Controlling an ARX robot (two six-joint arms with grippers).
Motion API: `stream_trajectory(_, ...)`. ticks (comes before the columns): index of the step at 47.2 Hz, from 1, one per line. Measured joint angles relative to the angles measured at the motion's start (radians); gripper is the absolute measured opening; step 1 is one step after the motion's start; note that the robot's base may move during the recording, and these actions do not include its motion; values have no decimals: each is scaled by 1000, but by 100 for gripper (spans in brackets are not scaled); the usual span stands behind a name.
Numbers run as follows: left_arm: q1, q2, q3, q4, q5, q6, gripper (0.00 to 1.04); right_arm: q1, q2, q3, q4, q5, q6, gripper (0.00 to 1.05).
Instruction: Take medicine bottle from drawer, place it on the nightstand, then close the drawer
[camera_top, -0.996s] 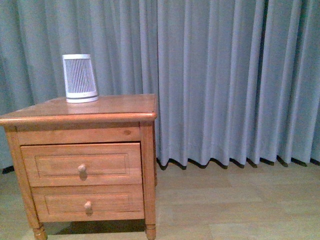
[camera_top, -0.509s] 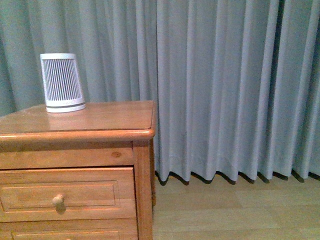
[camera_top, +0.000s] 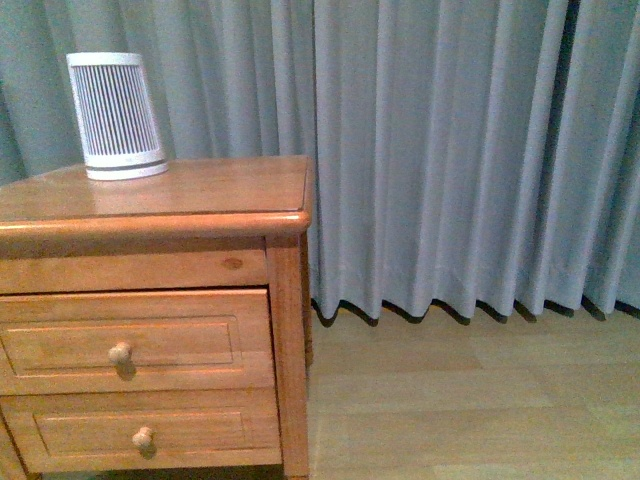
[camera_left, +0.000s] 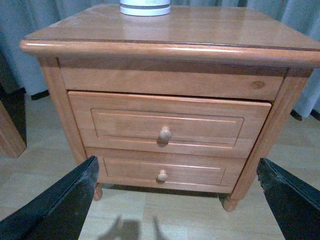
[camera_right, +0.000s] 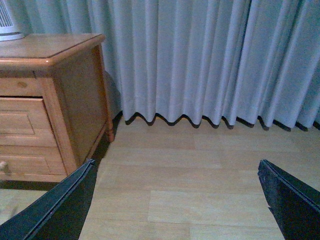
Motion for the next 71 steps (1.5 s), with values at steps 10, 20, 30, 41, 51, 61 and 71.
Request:
stream_trajectory(10, -35, 490, 225, 202, -44, 26, 98, 0, 0, 0, 0, 0, 0, 98)
stream_trajectory(20, -32, 724, 397, 214, -59, 35, 98, 0, 0, 0, 0, 0, 0, 98)
stream_trajectory(30, -26, 874, 566, 193, -40, 67, 98, 0, 0, 0, 0, 0, 0, 98)
stream_trajectory(41, -26, 992, 702, 156, -3, 81, 98, 0, 0, 0, 0, 0, 0, 98)
stream_trajectory(51, -17, 1093, 774, 135, 5, 74, 98, 0, 0, 0, 0, 0, 0, 98)
stream_trajectory(61, 14, 1139, 828, 124, 13, 74, 98, 0, 0, 0, 0, 0, 0, 98)
stream_trajectory(71, 33, 1169, 885, 100, 27, 76, 98, 0, 0, 0, 0, 0, 0, 98)
